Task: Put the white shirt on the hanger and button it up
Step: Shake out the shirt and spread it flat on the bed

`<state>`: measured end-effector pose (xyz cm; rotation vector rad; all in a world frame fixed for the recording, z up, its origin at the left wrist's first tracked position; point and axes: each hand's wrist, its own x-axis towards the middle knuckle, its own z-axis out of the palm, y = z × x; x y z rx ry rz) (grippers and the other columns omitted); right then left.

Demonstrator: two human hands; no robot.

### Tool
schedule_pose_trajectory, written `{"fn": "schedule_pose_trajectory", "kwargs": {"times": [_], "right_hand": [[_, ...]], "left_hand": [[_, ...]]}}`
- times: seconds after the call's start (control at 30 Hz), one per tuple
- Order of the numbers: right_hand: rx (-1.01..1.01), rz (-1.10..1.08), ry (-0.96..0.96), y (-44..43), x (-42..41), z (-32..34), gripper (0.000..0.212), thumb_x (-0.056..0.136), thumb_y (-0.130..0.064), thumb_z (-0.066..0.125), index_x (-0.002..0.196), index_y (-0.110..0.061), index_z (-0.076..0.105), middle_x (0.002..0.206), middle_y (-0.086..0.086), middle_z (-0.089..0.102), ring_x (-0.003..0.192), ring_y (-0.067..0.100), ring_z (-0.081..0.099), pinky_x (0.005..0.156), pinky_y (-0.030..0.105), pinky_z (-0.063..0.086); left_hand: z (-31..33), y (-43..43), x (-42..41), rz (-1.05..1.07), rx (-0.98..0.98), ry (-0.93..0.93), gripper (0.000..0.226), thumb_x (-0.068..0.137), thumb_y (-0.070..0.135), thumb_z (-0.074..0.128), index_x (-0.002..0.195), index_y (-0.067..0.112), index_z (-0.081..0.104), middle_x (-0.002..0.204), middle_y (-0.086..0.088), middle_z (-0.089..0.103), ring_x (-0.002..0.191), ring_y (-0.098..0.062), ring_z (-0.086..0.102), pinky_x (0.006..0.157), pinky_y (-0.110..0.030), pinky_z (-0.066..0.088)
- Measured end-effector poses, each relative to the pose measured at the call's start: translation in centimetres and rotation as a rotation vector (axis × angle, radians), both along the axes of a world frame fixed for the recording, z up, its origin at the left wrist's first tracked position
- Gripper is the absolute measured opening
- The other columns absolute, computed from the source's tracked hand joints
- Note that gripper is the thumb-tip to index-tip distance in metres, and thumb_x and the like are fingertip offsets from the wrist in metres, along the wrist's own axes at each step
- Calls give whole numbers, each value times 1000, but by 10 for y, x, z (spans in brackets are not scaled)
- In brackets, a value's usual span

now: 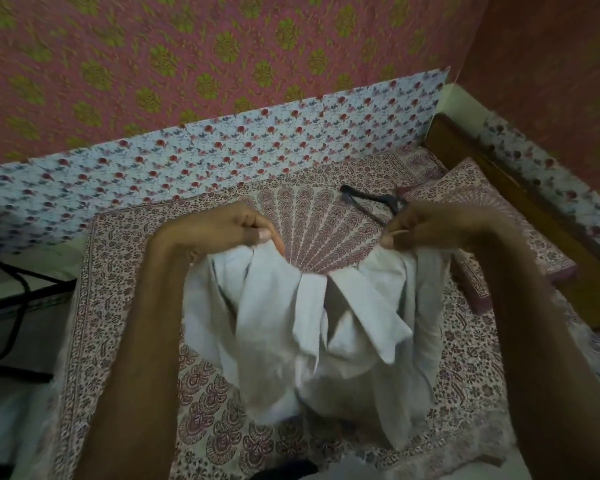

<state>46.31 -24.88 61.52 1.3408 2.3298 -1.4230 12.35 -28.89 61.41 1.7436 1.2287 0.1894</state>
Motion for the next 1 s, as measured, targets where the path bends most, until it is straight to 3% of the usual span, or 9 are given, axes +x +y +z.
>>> {"fn": "schedule_pose_trajectory", "kwargs": {"times": [0.07,0.17,0.27,0.5,0.63,0.73,0.87,0.93,1.0], "right_hand": [[205,-168,15,34,-12,-22,24,97,-28,58,82,-15,71,79,2,69,73,17,64,59,26,46],[526,-382,-65,95,-42,-75,17,94,-21,59,88,-11,72,84,9,69,76,24,62,63,29,45],[578,-486,-92,140,-68,-143,18,87,-7,53,85,-9,71,87,13,72,77,30,67,69,40,56],[440,-632,-198,230,-110,-369,22,87,0,50,88,-10,70,92,14,71,79,27,66,67,31,49],[443,-506,-470,268,-125,-470,31,83,-7,57,107,-19,69,107,7,71,106,29,63,99,44,42],[523,-522,-513,308,-137,-517,24,88,-6,56,105,-15,70,103,11,71,100,30,67,86,39,51],[709,-801,-326,382,-153,-549,23,91,-4,51,96,-12,72,94,10,72,85,28,68,66,31,49],[756,-910,-216,422,-157,-565,23,88,-4,51,93,-12,71,94,11,72,87,29,67,66,30,45],[750,-841,-203,445,-160,-581,29,85,-3,54,109,-12,68,111,13,69,100,31,64,77,32,48]], "left_hand": [[-26,31,-1,323,134,-34,25,99,14,51,99,20,75,114,-4,71,106,-30,62,95,-46,49],[-80,89,-4,690,361,-46,32,97,8,51,84,30,70,125,-2,65,114,-19,56,93,-32,43],[-157,139,-17,709,364,26,32,93,2,49,88,27,67,121,-3,67,113,-24,60,90,-34,50],[-387,232,-34,657,394,235,42,79,-15,49,73,21,71,95,-4,68,93,-25,64,77,-35,51],[-502,266,-51,527,285,361,39,81,-12,50,86,16,76,104,-6,67,99,-27,64,79,-31,47],[-548,302,-64,646,352,382,36,82,-8,54,92,20,75,109,-3,68,98,-26,67,79,-30,49],[-562,363,-79,980,513,411,32,89,-3,54,96,24,70,111,0,69,91,-24,68,67,-27,44],[-574,391,-91,1037,545,436,31,91,-1,51,104,24,66,109,-1,69,90,-25,68,67,-30,44],[-596,407,-105,930,521,522,29,90,4,54,114,19,60,121,-6,61,105,-30,63,81,-37,46]]}}
